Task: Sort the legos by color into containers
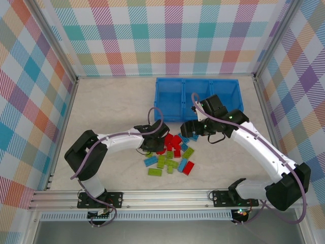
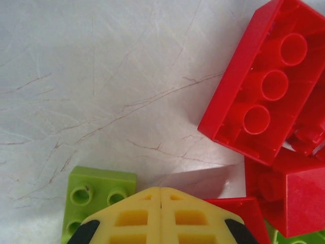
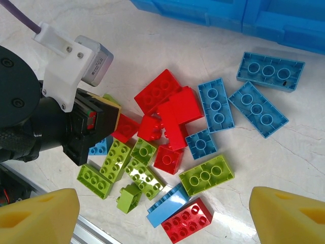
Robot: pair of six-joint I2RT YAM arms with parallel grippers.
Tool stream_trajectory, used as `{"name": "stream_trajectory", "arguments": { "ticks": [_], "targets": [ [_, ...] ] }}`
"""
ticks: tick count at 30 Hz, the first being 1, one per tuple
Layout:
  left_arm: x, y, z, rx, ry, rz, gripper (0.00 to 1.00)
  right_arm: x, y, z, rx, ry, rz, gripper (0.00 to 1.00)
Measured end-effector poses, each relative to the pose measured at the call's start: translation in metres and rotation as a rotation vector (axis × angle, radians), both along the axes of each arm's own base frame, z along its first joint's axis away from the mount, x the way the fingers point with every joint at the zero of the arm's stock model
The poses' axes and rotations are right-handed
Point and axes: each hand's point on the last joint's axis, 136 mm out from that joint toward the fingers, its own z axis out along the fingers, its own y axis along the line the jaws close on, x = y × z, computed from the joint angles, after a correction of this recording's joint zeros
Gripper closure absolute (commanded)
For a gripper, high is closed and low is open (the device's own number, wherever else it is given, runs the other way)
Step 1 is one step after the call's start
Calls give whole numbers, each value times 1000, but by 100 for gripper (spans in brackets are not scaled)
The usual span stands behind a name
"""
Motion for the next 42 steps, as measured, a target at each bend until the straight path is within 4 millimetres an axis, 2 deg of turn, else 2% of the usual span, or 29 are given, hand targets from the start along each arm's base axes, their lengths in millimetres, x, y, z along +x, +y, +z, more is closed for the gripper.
{"name": "stream_trajectory", "arguments": {
  "ticks": [5, 8, 12, 15, 19, 23, 25, 28, 29, 32, 33, 35, 37, 40, 42],
  "targets": [
    [-3, 5, 1, 4, -3, 1, 100, 1, 1, 1, 4, -6, 0, 12],
    [-5, 9, 9, 0, -21, 5, 100, 1, 1, 1, 4, -7, 0, 12],
    [0, 13, 37, -25, -97, 18, 100, 1, 1, 1, 5, -7, 0, 12],
    [10, 16, 65, -43, -184, 25, 100, 3, 3, 3, 15, -11, -2, 12],
    [50, 12, 113, -53, -340, 51, 100, 10, 7, 8, 49, -44, -20, 11],
    [118, -3, 165, -34, -520, 87, 100, 15, 5, 9, 64, -80, -53, 9],
    [151, -14, 181, -32, -586, 104, 100, 16, 3, 11, 68, -98, -71, 9],
    [197, -22, 180, -10, -627, 129, 100, 19, 0, 16, 79, -130, -92, 9],
    [212, -23, 173, 4, -627, 137, 100, 19, -1, 18, 83, -139, -99, 9],
    [243, -21, 149, 37, -611, 155, 100, 20, -3, 21, 89, -161, -115, 9],
    [249, -21, 140, 48, -602, 154, 98, 20, -4, 21, 87, -164, -119, 9],
    [258, -19, 125, 74, -586, 147, 84, 19, -7, 20, 83, -168, -125, 8],
    [262, -17, 117, 91, -570, 135, 77, 17, -9, 19, 78, -170, -130, 9],
    [264, -21, 125, 78, -573, 118, 67, 14, -13, 15, 73, -169, -138, 9],
    [264, -26, 135, 51, -587, 114, 65, 12, -16, 10, 67, -161, -148, 8]
  ]
}}
